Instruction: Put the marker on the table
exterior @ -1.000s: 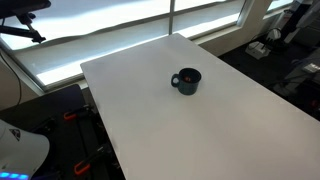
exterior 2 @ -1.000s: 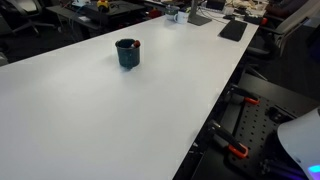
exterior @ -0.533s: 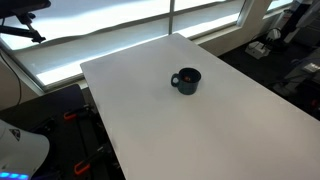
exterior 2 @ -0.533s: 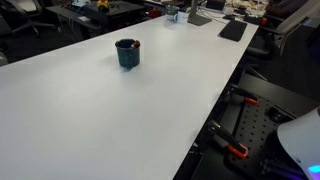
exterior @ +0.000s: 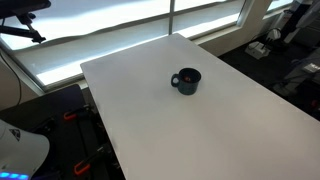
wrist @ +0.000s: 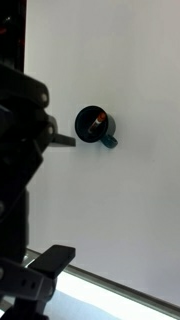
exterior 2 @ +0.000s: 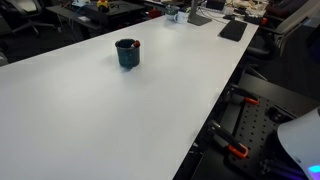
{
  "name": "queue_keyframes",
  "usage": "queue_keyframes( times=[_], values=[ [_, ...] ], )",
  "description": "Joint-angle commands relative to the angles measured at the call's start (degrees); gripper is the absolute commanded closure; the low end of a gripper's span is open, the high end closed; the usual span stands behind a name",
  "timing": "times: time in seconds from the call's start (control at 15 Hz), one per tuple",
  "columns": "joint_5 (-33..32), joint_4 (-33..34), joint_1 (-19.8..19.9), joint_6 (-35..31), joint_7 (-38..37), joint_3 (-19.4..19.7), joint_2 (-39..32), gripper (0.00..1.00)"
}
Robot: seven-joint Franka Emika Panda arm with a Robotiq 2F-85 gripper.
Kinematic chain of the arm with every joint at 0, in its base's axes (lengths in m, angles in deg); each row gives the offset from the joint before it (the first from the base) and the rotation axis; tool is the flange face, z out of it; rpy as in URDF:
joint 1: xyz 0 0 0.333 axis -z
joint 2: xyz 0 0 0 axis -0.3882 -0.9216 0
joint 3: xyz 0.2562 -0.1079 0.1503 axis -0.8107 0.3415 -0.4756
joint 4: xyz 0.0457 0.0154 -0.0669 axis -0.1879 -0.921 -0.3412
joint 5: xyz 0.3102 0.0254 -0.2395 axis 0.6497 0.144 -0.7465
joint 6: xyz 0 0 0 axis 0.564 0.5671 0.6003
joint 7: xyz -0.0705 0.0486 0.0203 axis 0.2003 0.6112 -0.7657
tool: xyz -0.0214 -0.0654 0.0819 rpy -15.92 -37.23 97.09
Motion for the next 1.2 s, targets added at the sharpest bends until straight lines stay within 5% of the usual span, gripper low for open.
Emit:
queue_keyframes(
  times=[0.0,0.33,0.73,0.8,1.13],
  values=[
    [0.04,0.13,0.25,0.14,0.02,-0.24,-0.04,0.0],
    [0.92,2.1,0.86,-0.01,1.95,1.02,-2.07,0.0],
    [6.48,12.92,3.95,1.11,12.29,6.09,-13.6,0.0],
    [4.06,7.22,3.69,-0.09,9.12,4.83,-8.28,0.0],
    [4.39,8.24,4.16,-0.08,9.87,4.64,-9.82,0.0]
  ],
)
